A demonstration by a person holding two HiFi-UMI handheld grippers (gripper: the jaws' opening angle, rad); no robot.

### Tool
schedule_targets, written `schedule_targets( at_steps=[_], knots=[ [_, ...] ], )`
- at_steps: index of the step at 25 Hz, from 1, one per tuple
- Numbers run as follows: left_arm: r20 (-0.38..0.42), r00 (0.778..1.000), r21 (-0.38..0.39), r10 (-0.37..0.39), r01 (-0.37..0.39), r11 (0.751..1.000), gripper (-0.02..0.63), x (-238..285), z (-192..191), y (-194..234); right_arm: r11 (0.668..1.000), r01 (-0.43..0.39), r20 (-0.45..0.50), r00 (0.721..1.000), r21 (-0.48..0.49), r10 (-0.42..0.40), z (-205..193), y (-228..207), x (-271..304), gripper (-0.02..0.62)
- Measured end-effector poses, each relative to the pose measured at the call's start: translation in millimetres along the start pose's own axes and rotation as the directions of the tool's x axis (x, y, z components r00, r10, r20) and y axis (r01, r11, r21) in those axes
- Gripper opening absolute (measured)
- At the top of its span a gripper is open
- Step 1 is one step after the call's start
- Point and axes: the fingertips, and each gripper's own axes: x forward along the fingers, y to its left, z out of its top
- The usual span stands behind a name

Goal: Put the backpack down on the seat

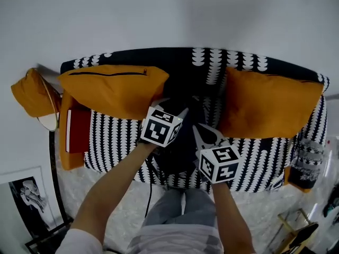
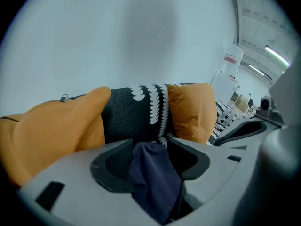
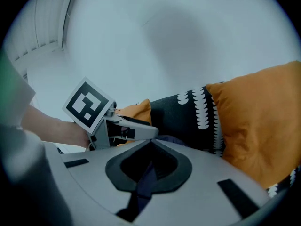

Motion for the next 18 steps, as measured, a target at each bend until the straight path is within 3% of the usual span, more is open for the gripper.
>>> schedule_targets(
  at_steps=[11, 18],
  knots=[
    [0.126, 0.989, -0.036, -0.077, 0.083, 0.996, 0.219, -77, 14, -29, 0.996, 0.067, 0.056, 0.996, -0.058, -0.064, 29, 45, -43, 0.002],
    [0.226, 0.972, -0.04, -0.066, 0.077, 0.996, 0.216, -139, 31, -52, 0.988, 0.104, 0.108, 0.99, -0.112, -0.092, 52, 81, -85, 0.002]
  ],
)
